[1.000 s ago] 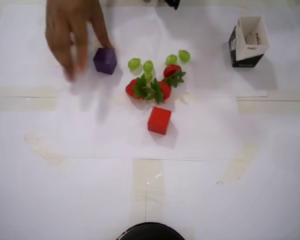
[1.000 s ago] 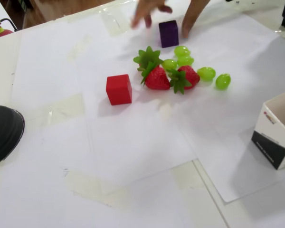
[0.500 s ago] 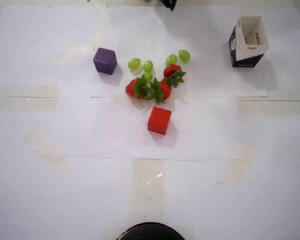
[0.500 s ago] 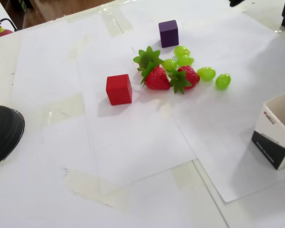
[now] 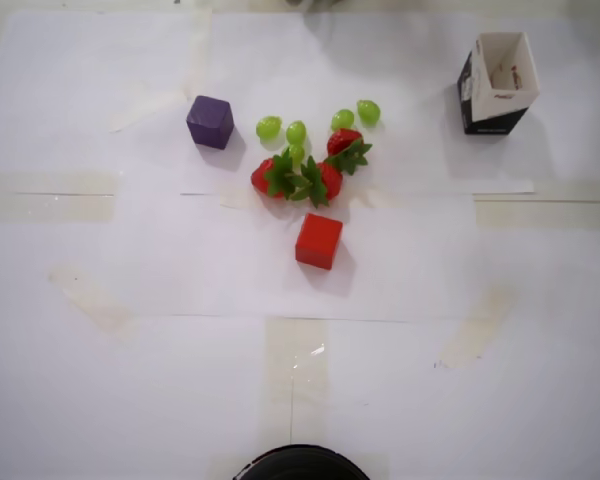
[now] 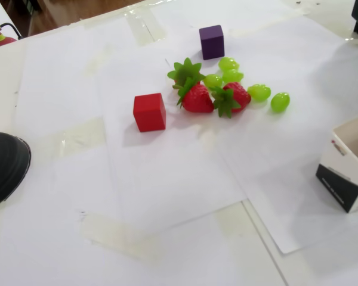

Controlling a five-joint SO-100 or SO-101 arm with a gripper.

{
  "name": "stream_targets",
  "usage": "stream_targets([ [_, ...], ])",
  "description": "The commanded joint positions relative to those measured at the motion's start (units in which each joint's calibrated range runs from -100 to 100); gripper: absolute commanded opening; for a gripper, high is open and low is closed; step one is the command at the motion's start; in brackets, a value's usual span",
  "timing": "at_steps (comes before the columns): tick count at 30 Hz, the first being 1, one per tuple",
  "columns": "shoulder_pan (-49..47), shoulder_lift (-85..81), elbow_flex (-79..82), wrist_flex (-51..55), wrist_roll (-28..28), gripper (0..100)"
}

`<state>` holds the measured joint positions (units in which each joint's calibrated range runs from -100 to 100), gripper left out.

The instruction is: Put the purple cube on top of the red cube

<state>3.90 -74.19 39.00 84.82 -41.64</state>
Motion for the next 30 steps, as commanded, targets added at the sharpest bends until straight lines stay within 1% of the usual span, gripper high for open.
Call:
stream_targets([
  [1, 3.02, 26.39, -25.10, 3.99, 2.83, 0],
  [5, 4.85, 40.66, -32.82, 4.15, 3.61, 0],
  [13, 7.72, 54.76, -33.37, 2.76, 3.66, 0],
  [22, 8.75, 64.74, -28.91, -7.21, 4.74, 1],
  [24, 8.90, 66.37, -27.28, -9.25, 4.98, 6],
  [28, 9.63, 69.21, -25.46, -11.54, 4.64, 9],
  [30, 10.00, 69.72, -24.19, -12.60, 4.25, 13],
])
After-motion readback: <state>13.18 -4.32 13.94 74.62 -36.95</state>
